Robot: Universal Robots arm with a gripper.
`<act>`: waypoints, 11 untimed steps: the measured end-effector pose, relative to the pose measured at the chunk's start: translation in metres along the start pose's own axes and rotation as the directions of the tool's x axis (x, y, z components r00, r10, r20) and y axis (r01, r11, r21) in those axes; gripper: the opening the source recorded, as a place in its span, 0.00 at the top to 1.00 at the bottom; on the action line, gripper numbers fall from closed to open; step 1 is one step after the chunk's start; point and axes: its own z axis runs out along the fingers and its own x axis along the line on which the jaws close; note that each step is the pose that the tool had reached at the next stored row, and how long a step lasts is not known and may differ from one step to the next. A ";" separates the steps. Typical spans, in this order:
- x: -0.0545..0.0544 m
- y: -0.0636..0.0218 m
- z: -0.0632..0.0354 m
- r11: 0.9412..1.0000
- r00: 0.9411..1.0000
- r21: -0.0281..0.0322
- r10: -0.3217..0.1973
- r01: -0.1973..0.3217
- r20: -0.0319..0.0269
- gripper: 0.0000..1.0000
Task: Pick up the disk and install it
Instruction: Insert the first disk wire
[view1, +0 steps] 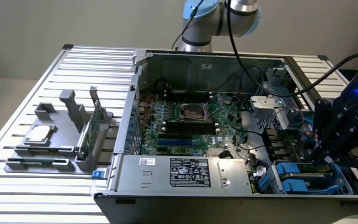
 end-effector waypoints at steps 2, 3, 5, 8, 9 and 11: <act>0.000 0.0002 0.0000 1.000 1.000 0.003 0.005 -0.005 0.006 0.84; 0.000 0.0003 -0.0001 1.000 1.000 0.004 0.008 -0.008 0.008 0.84; 0.001 0.0005 0.0000 1.000 1.000 0.007 0.012 -0.012 0.014 0.84; 0.003 0.0013 0.0001 1.000 1.000 0.010 0.017 -0.018 0.019 0.84; 0.003 0.0017 0.0002 1.000 1.000 0.012 0.019 -0.019 0.019 0.84; 0.005 0.0031 0.0006 1.000 1.000 0.014 0.022 -0.023 0.020 0.84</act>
